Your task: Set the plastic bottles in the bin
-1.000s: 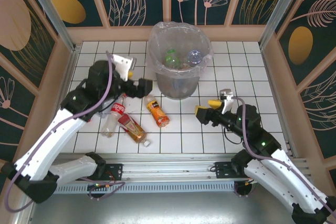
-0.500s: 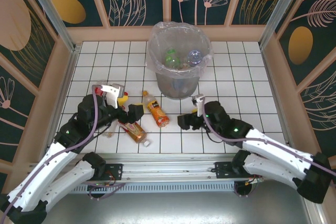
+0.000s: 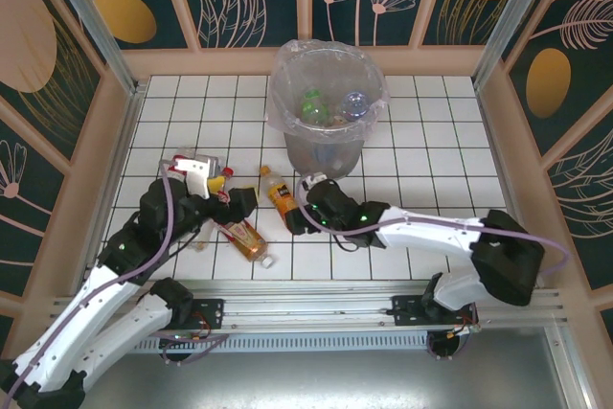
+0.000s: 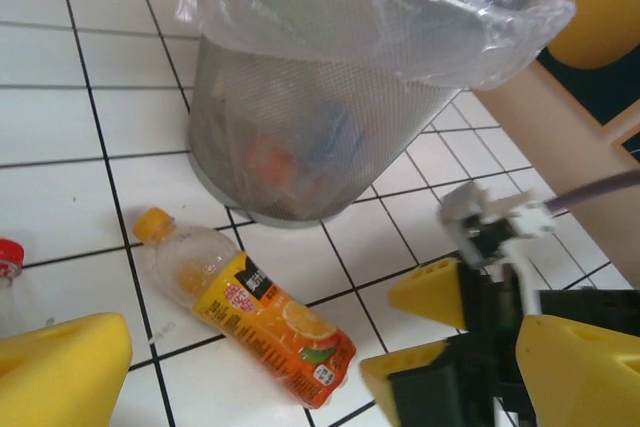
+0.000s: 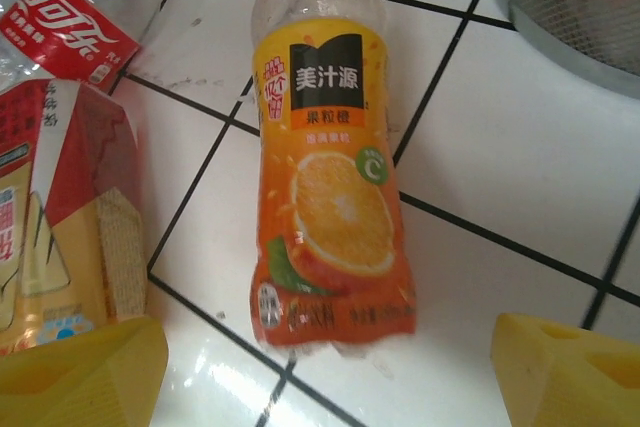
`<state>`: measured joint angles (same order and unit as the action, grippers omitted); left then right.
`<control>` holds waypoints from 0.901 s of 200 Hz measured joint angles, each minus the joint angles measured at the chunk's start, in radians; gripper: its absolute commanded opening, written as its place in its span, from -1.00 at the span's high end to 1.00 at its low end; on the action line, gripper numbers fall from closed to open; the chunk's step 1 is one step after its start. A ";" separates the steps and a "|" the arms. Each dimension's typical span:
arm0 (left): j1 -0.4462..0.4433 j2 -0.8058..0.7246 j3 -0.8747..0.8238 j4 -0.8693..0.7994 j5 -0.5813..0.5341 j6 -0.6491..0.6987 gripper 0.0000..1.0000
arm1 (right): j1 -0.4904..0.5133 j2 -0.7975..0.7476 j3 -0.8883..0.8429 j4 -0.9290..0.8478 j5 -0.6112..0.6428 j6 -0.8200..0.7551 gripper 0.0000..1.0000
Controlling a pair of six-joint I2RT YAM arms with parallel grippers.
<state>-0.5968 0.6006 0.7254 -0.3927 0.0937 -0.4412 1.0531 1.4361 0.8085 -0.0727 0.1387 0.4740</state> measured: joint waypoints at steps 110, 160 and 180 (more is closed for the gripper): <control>0.000 -0.104 -0.071 0.056 0.122 0.038 -0.97 | 0.007 0.334 0.243 -0.046 0.079 -0.047 -0.64; 0.000 -0.143 -0.087 0.103 0.199 0.047 -0.97 | 0.005 0.411 0.259 -0.084 0.082 -0.058 -0.62; 0.000 -0.147 -0.090 0.116 0.215 0.048 -0.97 | 0.002 0.428 0.279 -0.096 0.082 -0.074 -0.57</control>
<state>-0.5968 0.4538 0.6353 -0.2771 0.3088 -0.3935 1.0550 1.8645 1.0878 -0.1684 0.2207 0.4004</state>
